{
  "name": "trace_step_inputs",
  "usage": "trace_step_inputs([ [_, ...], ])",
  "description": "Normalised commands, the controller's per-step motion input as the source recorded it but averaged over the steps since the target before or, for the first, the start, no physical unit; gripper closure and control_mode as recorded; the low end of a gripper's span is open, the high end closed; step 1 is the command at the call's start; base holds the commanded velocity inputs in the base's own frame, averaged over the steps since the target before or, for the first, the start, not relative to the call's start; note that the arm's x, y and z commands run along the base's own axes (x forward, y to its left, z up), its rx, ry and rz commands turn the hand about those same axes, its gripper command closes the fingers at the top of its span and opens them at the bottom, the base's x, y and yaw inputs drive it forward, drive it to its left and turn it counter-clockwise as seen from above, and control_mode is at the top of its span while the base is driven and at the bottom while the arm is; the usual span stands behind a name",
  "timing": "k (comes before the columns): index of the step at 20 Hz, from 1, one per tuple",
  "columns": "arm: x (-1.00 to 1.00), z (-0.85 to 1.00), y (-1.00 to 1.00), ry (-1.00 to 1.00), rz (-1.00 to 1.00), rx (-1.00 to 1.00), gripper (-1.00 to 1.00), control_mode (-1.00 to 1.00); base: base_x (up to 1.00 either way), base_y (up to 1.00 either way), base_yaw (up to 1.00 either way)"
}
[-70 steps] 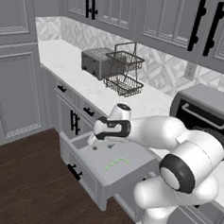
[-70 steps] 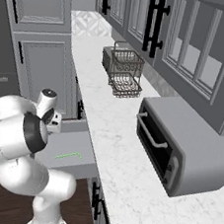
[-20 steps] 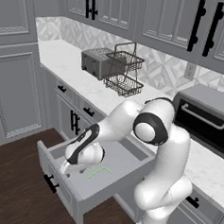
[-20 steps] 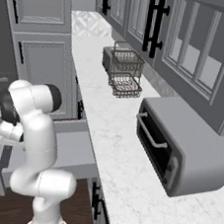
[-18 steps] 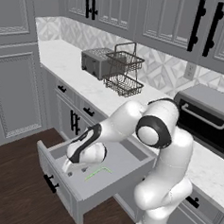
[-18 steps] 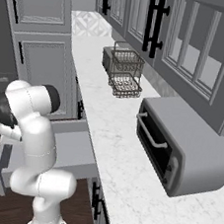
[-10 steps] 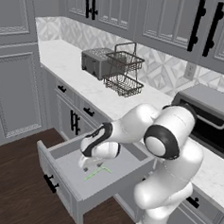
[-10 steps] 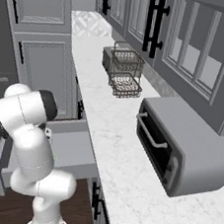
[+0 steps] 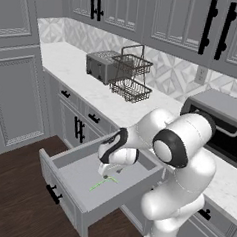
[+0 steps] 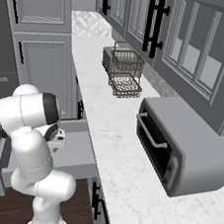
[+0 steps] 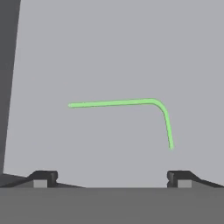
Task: Take a straw from the drawer in front and place it inside the glass cup on the dining counter.
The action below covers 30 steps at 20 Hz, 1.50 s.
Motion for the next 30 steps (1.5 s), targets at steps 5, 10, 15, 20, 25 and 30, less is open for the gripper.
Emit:
trace_step_inputs([
  [5, 0.08, -0.13, 0.00, 0.00, 0.07, -0.13, -1.00, -1.00, 0.00, 0.00, 0.00],
  [10, 0.09, -0.27, 0.00, 0.00, 0.08, -0.13, -1.00, -1.00, 0.00, 0.00, 0.00],
  [15, 0.17, -0.22, -0.02, -0.03, 0.09, -0.10, -1.00, -1.00, 0.00, 0.00, 0.00],
  [20, 0.20, -0.08, -0.04, -0.05, 0.10, -0.02, -1.00, -1.00, 0.00, 0.00, 0.00],
  [25, 0.23, -0.15, -0.04, -0.03, 0.09, 0.00, -1.00, -1.00, 0.00, 0.00, 0.00],
  [30, 0.28, -0.20, -0.04, 0.00, 0.08, 0.00, -1.00, -1.00, 0.00, 0.00, 0.00],
])
